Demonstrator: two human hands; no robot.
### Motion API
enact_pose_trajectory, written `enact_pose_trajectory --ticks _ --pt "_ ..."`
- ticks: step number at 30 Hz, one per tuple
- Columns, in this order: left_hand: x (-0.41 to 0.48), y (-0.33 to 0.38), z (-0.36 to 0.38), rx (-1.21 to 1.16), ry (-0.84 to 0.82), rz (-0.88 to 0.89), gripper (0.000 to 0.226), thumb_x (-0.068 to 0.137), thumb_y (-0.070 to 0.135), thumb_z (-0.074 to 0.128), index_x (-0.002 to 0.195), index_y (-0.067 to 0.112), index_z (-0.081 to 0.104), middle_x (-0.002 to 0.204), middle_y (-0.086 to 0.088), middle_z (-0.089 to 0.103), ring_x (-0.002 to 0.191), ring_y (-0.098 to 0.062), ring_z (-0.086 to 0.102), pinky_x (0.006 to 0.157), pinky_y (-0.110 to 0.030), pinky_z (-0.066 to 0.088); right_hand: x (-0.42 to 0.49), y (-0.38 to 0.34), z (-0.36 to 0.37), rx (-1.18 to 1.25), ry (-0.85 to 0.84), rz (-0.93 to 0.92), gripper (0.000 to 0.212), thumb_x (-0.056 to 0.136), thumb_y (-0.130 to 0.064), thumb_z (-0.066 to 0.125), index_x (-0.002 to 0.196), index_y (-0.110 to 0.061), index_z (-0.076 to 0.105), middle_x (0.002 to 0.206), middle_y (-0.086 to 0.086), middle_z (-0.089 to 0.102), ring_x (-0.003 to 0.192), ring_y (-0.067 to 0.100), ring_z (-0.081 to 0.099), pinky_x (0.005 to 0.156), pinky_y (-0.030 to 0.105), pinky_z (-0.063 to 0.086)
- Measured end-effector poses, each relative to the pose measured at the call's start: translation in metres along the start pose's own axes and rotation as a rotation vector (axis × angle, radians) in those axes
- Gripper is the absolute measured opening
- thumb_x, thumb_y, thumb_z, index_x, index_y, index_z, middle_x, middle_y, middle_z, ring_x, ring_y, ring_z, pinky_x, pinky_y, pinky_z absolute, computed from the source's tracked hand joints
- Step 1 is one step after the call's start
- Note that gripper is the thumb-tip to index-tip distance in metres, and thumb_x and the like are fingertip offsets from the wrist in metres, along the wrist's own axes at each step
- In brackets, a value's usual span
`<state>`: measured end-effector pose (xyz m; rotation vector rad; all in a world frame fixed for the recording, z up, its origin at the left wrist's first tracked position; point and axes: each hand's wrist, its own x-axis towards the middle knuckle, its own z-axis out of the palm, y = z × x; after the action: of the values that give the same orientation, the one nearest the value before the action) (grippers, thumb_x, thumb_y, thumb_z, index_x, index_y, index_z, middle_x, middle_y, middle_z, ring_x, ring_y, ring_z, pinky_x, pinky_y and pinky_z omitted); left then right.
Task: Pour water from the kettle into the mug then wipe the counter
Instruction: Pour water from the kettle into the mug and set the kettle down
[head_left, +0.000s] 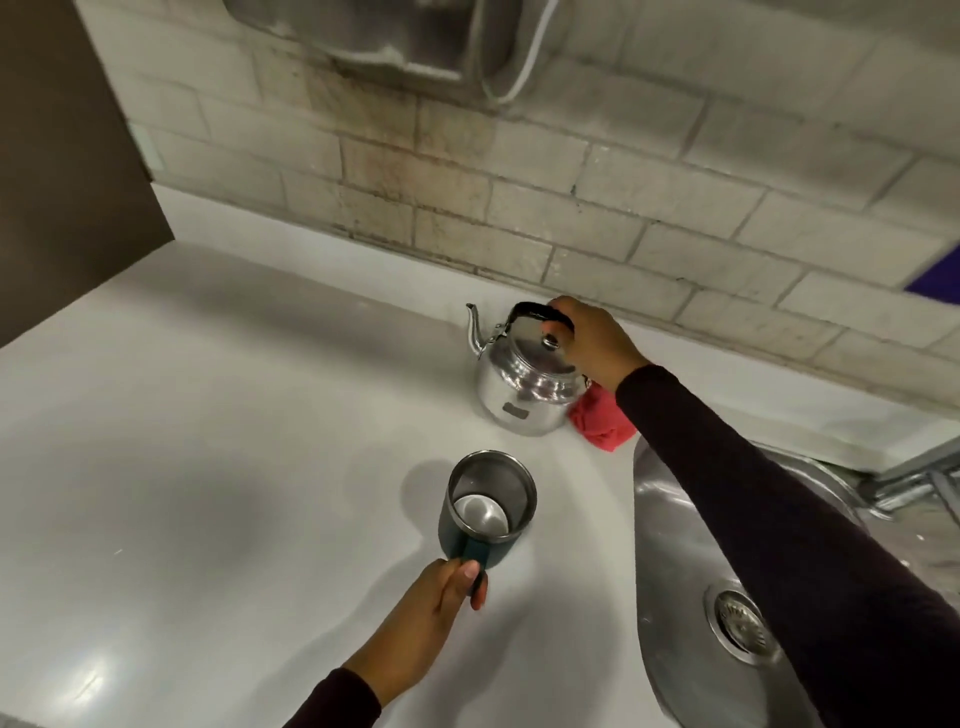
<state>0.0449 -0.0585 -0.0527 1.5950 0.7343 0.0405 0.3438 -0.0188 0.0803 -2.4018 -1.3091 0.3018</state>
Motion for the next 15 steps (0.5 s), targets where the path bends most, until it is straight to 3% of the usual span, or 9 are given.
enact_pose_trajectory --ticks 1,4,8,11,15 --pt "0.011 0.026 -0.011 0.07 -0.201 0.108 0.047 0.082 0.071 0.024 0.069 0.035 0.053 0.082 0.004 0.055 0.087 -0.008 0.055 0.094 -0.03 0.044 -0.05 0.006 -0.052 0.008 0.203 0.178 0.025 0.095 -0.022 0.049 0.116 -0.014 0.058 0.105 0.013 0.068 0.095 0.032 0.062 0.083 0.04 0.05" --pt "0.023 0.027 -0.014 0.067 -0.252 0.129 0.043 0.089 0.061 0.023 0.066 0.041 0.053 0.08 0.004 0.055 0.084 -0.008 0.054 0.096 -0.034 0.044 -0.091 0.004 -0.09 0.044 0.334 0.214 0.026 0.093 -0.025 0.052 0.117 -0.02 0.062 0.1 0.006 0.07 0.089 0.026 0.064 0.074 0.03 0.049" --pt "0.029 0.025 -0.018 0.051 -0.238 0.149 0.044 0.083 0.065 0.025 0.067 0.035 0.053 0.076 0.006 0.055 0.077 -0.003 0.052 0.089 -0.031 0.047 -0.124 -0.021 -0.112 0.072 0.333 0.15 0.017 0.09 -0.025 0.059 0.101 -0.02 0.07 0.082 0.008 0.074 0.075 0.023 0.065 0.071 0.031 0.051" --pt "0.034 0.022 -0.021 0.03 -0.244 0.16 0.049 0.075 0.07 0.023 0.067 0.032 0.053 0.072 0.011 0.055 0.075 -0.001 0.052 0.088 -0.029 0.046 -0.151 -0.035 -0.129 0.171 0.294 0.142 0.013 0.085 -0.021 0.067 0.096 -0.017 0.074 0.073 0.002 0.073 0.062 0.011 0.064 0.063 0.023 0.051" --pt "0.033 0.024 -0.022 0.022 -0.263 0.17 0.05 0.074 0.071 0.022 0.066 0.031 0.052 0.073 0.012 0.054 0.078 -0.002 0.053 0.09 -0.028 0.045 -0.185 -0.05 -0.139 0.227 0.215 0.105 0.023 0.076 -0.014 0.075 0.095 -0.027 0.074 0.083 0.008 0.077 0.073 0.024 0.072 0.077 0.034 0.056"
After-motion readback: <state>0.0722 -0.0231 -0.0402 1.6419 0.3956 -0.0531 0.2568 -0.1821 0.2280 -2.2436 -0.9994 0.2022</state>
